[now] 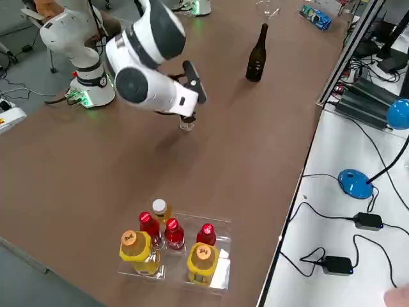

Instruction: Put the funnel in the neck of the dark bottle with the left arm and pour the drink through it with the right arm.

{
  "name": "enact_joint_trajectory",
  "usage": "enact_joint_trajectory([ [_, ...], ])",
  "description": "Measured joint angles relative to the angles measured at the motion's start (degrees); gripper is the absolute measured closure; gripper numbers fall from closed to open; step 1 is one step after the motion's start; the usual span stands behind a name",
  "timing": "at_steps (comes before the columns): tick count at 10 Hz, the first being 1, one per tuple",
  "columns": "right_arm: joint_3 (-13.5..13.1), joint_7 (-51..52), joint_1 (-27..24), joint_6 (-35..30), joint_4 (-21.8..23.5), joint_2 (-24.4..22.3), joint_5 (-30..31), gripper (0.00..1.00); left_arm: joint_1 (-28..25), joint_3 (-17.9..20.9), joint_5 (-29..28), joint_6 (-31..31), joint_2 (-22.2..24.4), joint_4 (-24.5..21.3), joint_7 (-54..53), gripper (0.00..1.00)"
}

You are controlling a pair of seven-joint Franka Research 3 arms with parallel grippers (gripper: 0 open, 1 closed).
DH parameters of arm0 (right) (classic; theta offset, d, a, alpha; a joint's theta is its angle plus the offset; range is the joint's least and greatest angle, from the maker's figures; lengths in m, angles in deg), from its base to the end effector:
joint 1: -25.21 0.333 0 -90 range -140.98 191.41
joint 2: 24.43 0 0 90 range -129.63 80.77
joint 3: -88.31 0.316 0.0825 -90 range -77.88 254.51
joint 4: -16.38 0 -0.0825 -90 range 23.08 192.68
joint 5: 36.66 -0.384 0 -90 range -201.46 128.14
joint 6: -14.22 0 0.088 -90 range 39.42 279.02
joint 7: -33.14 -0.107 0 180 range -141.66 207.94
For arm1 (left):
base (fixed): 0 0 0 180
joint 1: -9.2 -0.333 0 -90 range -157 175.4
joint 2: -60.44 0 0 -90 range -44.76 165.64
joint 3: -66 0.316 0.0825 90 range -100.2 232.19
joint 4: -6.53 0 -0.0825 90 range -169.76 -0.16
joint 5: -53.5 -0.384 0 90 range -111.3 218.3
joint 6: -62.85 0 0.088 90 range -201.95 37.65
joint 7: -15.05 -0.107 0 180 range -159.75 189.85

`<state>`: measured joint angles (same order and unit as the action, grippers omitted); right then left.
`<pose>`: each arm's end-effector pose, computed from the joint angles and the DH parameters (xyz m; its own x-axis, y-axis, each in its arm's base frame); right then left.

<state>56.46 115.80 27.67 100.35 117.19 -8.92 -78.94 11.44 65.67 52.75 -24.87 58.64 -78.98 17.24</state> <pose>0.5494 -0.1965 0.4196 0.7252 0.5284 0.4415 0.6870 -0.5125 -0.5151 0.5604 -0.0236 0.6403 1.0000 -0.0061 0.0076 -0.0060 -0.9999 -0.0126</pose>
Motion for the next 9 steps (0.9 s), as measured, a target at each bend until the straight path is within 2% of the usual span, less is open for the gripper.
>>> enact_joint_trajectory([
  [3, 4.8, -20.6, 0.2, 1.5, -4.3, -5.6, 10.0, 0.00, 0.0, 0.0, 0.0, 0.0, 0.0, 0.3, 0.0, 0.03],
  [6, 10.7, -42.4, 0.2, 1.5, -7.6, -10.3, 19.0, 0.00, 0.0, 0.0, 0.0, 0.0, 0.0, 0.5, 0.0, 0.03],
  [9, 17.3, -66.6, 0.3, -1.8, -10.7, -13.8, 27.8, 0.00, 0.0, 0.0, 0.0, 0.0, 0.0, 0.7, 0.0, 0.03],
])
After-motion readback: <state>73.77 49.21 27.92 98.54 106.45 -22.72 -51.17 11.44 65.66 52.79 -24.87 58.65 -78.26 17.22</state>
